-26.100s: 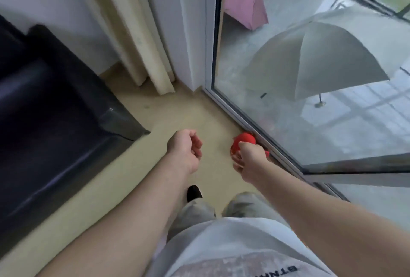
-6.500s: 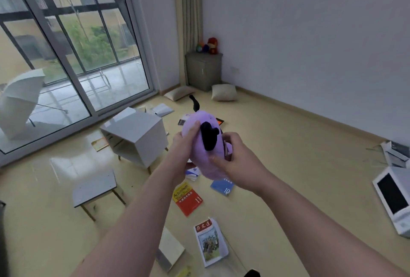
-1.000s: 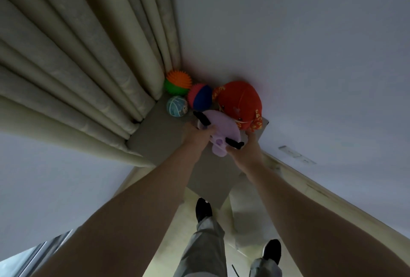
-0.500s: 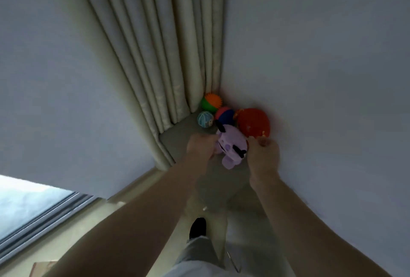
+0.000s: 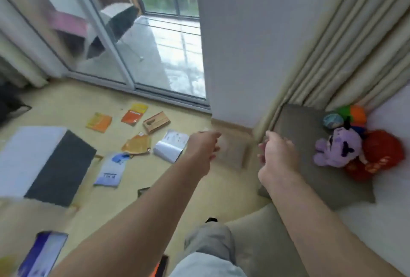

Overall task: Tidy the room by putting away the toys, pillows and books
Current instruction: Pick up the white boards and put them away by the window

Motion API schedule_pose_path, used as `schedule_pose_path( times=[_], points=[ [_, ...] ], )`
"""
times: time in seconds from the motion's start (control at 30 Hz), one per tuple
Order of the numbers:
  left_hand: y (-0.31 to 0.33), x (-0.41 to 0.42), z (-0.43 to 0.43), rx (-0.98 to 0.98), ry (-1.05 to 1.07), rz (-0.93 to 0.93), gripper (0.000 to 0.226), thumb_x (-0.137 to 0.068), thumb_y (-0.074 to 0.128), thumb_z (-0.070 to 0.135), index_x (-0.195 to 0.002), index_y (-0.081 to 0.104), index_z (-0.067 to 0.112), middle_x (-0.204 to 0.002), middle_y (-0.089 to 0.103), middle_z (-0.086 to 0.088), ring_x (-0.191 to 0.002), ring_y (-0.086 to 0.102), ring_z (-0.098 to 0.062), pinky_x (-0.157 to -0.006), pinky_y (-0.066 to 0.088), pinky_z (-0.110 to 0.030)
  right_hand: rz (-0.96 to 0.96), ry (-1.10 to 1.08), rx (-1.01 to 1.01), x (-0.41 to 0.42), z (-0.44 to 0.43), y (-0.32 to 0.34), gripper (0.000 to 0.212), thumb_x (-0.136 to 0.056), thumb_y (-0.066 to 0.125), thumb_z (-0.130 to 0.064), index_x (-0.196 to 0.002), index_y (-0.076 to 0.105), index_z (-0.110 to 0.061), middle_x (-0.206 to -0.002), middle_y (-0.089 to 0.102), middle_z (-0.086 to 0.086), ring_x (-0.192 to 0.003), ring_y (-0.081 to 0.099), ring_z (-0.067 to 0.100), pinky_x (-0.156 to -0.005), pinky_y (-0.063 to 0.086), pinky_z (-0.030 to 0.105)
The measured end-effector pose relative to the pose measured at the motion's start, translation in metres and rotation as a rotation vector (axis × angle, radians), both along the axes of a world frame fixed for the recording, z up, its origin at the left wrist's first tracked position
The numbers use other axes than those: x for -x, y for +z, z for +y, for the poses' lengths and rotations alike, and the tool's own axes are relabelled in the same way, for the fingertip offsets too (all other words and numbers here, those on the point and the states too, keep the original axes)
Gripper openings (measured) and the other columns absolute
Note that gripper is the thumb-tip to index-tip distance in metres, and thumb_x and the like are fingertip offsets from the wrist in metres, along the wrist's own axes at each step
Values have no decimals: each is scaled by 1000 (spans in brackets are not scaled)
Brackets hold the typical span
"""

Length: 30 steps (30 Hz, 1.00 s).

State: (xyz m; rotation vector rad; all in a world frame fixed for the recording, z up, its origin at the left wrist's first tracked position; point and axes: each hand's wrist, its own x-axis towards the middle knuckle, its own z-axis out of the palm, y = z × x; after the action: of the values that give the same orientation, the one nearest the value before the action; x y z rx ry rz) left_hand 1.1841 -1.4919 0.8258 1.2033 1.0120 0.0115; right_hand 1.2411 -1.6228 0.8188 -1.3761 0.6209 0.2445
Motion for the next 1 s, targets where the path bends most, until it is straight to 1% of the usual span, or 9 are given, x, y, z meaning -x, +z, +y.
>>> schedule_pose_path(
  times=[0.07,0.17,0.27,0.4,0.47,0.57,0.73,0.87,1.0],
  points=[
    [7,66,27,9,144,20,8,-96,63,16,-88,61,16,-80,56,0,-63,53,-12,-58,36,-25,42,154,-22,47,37,10,17,-93,62,-17,-80,52,-20,-71,55,-1,-58,50,13,-58,38,29],
    [4,161,58,42,368,48,5,-95,64,18,-96,64,13,-85,57,-1,-67,53,-14,-64,38,-27,98,389,-18,124,80,18,11,-94,61,-19,-86,54,-22,-78,56,-1,-66,51,13,-63,39,30],
    [1,238,75,64,525,51,7,-94,66,17,-90,64,12,-88,57,-4,-69,54,-17,-68,40,-32,141,547,16,187,110,19,8,-95,62,-18,-93,55,-21,-82,56,0,-70,50,13,-66,40,31],
    [-3,341,83,89,693,39,6,-95,64,17,-94,64,11,-83,56,-2,-66,51,-15,-63,38,-29,213,720,49,279,141,12,7,-98,61,-20,-104,58,-19,-89,58,0,-77,56,13,-70,45,31],
    [-4,390,82,89,756,48,6,-95,64,17,-91,63,12,-83,57,-2,-67,52,-15,-64,38,-29,233,800,69,325,150,12,3,-98,61,-20,-99,58,-20,-91,58,0,-81,57,15,-74,47,32],
    [-7,471,83,80,849,38,7,-94,65,20,-96,65,13,-94,62,-2,-74,57,-16,-68,43,-30,231,898,91,401,162,8,4,-97,61,-19,-95,58,-20,-95,60,1,-84,59,16,-76,48,32],
    [-19,618,79,78,935,49,9,-94,66,20,-100,65,14,-96,62,-1,-80,58,-16,-65,43,-29,243,1008,90,545,176,-2,2,-97,61,-17,-96,61,-18,-86,59,3,-79,56,15,-75,47,32],
    [-26,741,70,98,990,81,4,-94,65,18,-92,63,15,-88,58,-1,-72,55,-15,-59,40,-28,275,1032,82,661,175,-6,14,-96,61,-19,-110,62,-16,-87,60,0,-81,58,15,-75,48,31],
    [-15,837,64,84,1000,110,7,-94,63,18,-89,62,14,-82,56,0,-66,52,-13,-57,40,-27,285,1079,104,748,173,3,12,-97,60,-20,-109,60,-17,-87,59,-1,-78,55,14,-77,47,33]
  ],
)
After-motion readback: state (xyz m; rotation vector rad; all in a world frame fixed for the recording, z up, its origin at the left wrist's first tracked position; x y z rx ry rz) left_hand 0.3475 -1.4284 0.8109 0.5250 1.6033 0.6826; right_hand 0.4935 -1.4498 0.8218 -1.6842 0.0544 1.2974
